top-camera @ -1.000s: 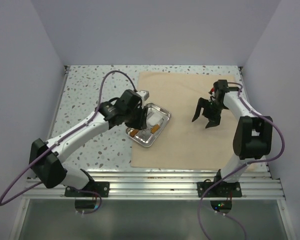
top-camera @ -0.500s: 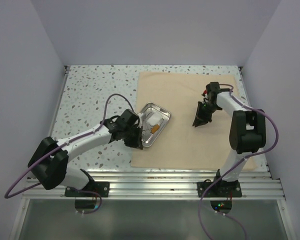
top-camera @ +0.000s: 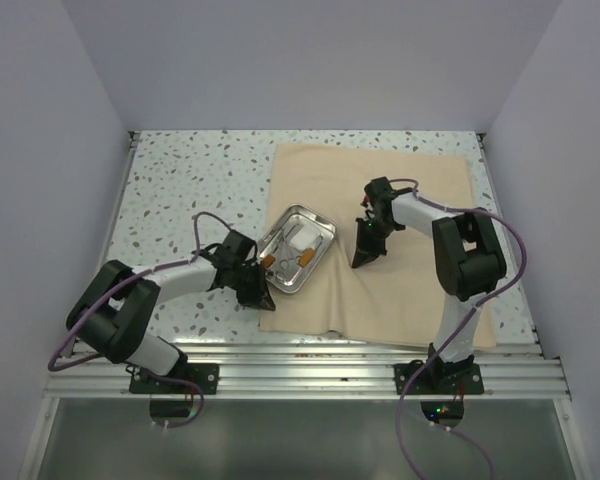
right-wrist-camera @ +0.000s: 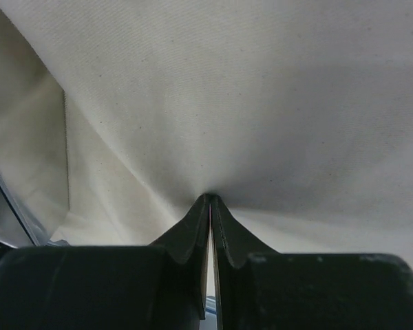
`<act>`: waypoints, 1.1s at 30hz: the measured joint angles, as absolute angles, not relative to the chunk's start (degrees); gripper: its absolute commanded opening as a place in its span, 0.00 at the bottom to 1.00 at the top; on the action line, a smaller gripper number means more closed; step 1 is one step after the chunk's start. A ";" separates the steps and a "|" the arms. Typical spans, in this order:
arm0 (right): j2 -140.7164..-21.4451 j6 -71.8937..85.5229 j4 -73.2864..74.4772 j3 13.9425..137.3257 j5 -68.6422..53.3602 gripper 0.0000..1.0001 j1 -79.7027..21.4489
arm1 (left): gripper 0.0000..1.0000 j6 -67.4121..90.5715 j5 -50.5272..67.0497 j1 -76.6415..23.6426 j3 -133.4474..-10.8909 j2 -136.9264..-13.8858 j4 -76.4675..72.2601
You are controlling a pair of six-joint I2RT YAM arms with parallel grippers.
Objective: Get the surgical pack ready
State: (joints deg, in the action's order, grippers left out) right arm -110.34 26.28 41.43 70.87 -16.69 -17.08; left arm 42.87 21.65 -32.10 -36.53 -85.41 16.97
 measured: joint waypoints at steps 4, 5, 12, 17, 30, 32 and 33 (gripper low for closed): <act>-112.92 29.17 40.45 73.30 -19.31 0.08 -21.41 | 0.00 44.51 25.80 -26.55 -37.15 -87.96 17.52; -113.75 29.89 40.27 74.26 -20.12 0.08 -22.65 | 0.00 44.49 26.24 -25.19 -37.65 -88.53 18.15; -118.67 33.56 39.07 80.27 -24.14 0.09 -28.49 | 0.00 39.79 20.25 -12.01 -43.05 -89.32 28.23; -121.73 34.39 40.32 84.47 -26.44 0.18 -29.54 | 0.00 34.94 16.08 0.95 -46.83 -90.83 33.28; -127.50 23.57 56.31 117.08 -16.80 0.73 -30.70 | 0.04 25.82 10.04 7.42 -59.51 -96.68 38.85; -129.78 22.00 58.39 124.38 -15.51 0.82 -30.57 | 0.05 25.32 10.98 7.55 -60.23 -96.03 38.54; -131.09 21.10 59.20 127.83 -15.22 0.84 -30.39 | 0.05 25.15 11.92 7.62 -60.23 -95.29 38.46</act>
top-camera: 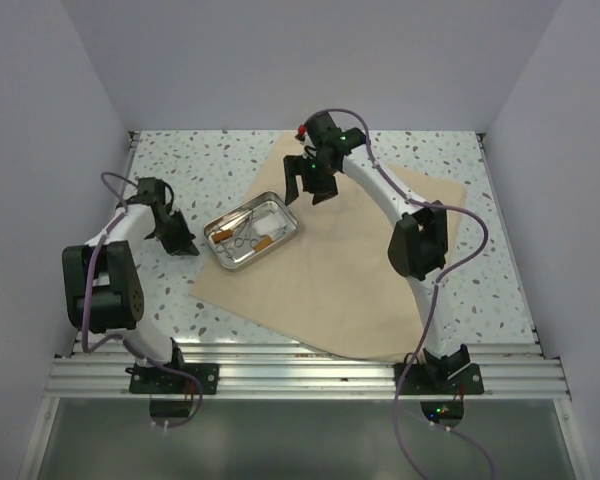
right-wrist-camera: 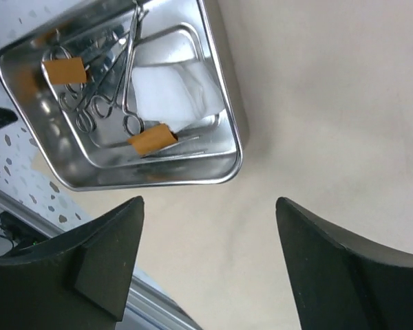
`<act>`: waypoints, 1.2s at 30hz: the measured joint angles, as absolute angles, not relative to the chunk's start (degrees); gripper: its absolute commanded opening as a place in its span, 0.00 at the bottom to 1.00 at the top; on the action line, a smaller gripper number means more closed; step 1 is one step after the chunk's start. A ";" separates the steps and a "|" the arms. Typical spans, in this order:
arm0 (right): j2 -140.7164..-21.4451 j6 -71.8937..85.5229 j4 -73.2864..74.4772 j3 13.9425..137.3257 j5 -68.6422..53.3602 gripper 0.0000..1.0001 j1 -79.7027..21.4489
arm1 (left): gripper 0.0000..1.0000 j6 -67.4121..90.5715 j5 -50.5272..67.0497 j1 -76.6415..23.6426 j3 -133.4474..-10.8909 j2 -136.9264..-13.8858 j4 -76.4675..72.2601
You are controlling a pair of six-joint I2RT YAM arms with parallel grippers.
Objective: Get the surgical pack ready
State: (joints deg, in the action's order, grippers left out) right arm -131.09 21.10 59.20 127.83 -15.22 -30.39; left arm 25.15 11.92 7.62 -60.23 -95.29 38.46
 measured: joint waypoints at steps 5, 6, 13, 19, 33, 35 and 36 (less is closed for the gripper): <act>-137.05 18.92 61.93 137.51 -15.20 0.86 -29.43 | 0.08 24.40 17.54 7.62 -58.98 -88.68 38.52; -138.15 18.72 61.98 137.88 -15.53 0.85 -29.23 | 0.08 24.43 18.85 7.62 -58.11 -86.98 38.48; -141.40 18.06 60.10 135.39 -16.49 0.74 -28.99 | 0.08 24.45 24.18 7.62 -51.40 -80.51 39.27; -141.53 18.20 56.88 135.63 -17.54 0.70 -29.76 | 0.08 24.75 24.34 7.62 -48.42 -79.33 39.75; -146.96 18.46 54.81 135.70 -12.08 0.27 -33.93 | 0.09 26.65 23.09 7.62 -45.63 -84.25 38.30; -146.82 18.57 54.48 135.13 -10.44 0.23 -33.95 | 0.07 26.98 22.55 7.62 -45.65 -85.82 38.30; -146.39 18.46 54.02 134.34 -9.80 0.22 -33.98 | 0.06 26.98 22.33 7.62 -45.76 -87.02 38.44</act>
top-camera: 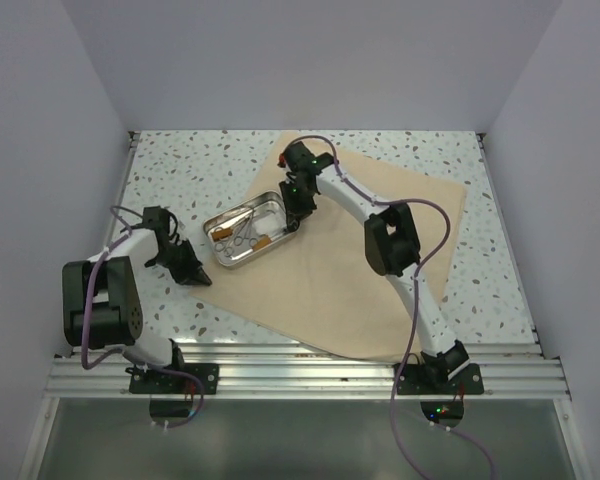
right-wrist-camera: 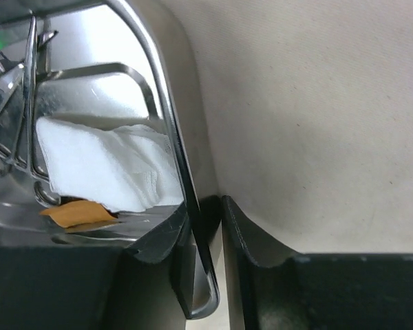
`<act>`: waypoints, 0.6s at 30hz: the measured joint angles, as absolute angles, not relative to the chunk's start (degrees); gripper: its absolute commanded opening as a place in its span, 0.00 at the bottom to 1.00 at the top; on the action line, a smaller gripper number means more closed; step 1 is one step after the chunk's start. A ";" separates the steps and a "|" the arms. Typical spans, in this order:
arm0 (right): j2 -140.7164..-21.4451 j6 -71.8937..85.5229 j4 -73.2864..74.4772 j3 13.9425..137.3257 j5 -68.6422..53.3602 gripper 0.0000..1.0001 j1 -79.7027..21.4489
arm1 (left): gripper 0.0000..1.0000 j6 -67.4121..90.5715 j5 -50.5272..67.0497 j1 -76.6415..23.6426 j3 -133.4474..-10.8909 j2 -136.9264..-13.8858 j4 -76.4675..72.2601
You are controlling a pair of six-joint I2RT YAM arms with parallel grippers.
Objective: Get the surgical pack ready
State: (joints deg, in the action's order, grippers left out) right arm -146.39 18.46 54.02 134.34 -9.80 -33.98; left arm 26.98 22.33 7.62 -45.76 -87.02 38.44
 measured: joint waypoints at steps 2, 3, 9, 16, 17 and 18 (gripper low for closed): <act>-145.01 18.26 53.54 132.25 -8.43 0.21 -34.02 | 0.06 26.98 21.98 7.62 -45.95 -89.03 38.50; -143.94 18.06 52.97 130.43 -7.97 0.17 -33.93 | 0.07 27.00 21.67 7.62 -46.09 -89.49 38.65; -139.33 15.31 52.53 123.11 -6.42 0.01 -31.40 | 0.09 27.00 20.40 7.62 -49.15 -89.60 38.87; -132.44 7.79 52.27 112.84 -7.44 0.00 -23.86 | 0.11 26.94 18.22 7.64 -53.25 -89.60 39.64; -131.11 6.63 52.25 110.89 -7.97 0.00 -22.63 | 0.11 26.92 17.78 7.62 -53.78 -89.60 39.75; -129.51 5.41 51.83 108.62 -8.60 0.00 -21.45 | 0.11 26.85 17.43 7.64 -54.30 -89.60 39.86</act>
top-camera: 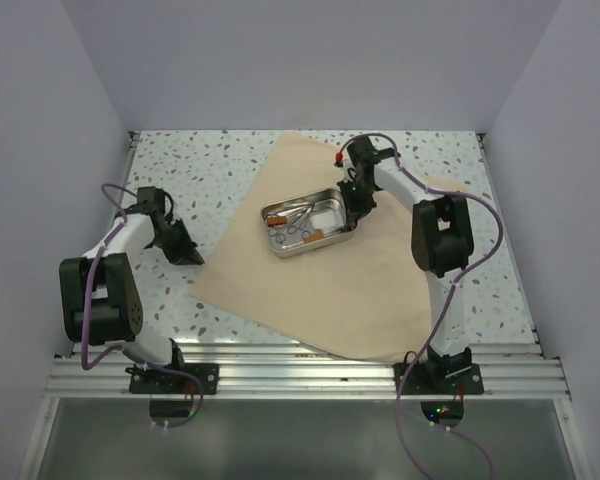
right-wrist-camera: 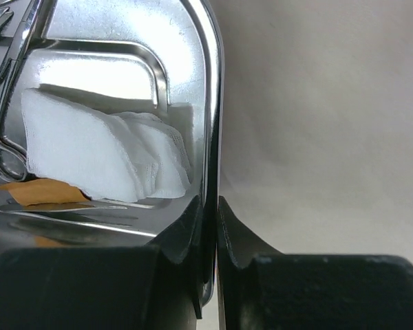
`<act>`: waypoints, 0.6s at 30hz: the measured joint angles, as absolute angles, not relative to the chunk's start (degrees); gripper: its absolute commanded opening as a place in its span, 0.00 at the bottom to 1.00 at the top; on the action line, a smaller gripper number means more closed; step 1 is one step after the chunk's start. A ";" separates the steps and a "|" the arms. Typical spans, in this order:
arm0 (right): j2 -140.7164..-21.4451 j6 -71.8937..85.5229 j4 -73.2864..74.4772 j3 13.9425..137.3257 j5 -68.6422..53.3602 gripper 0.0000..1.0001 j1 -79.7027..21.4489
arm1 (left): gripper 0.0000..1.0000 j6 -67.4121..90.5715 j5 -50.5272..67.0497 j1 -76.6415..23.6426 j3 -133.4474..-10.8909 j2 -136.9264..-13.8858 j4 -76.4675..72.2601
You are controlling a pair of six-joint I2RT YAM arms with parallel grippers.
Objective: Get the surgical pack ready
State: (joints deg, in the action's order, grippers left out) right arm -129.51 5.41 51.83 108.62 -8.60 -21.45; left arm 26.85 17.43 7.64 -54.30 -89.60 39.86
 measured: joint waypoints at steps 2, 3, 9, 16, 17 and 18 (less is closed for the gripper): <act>-126.74 2.50 51.57 105.03 -9.19 0.00 -19.44 | 0.11 26.76 17.10 7.64 -55.33 -89.60 39.92; -125.25 0.97 51.22 103.11 -9.17 0.00 -18.72 | 0.11 26.68 17.10 7.64 -55.86 -89.69 39.90; -118.45 -8.43 48.90 93.73 -8.56 0.00 -18.85 | 0.12 25.91 17.63 7.64 -57.08 -91.05 38.26; -113.49 -16.84 48.40 85.80 -8.10 0.00 -18.24 | 0.13 25.91 19.66 7.64 -55.11 -91.39 34.74; -113.49 -17.32 48.45 85.78 -8.25 0.00 -17.30 | 0.13 25.93 20.25 7.64 -54.41 -91.39 34.06; -113.49 -17.72 48.42 85.73 -8.34 0.00 -16.08 | 0.13 25.93 20.62 7.64 -53.84 -91.39 33.71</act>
State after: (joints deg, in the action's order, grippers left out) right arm -113.49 -17.72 48.42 85.73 -8.34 -16.08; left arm 25.93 20.62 7.64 -53.84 -91.39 33.71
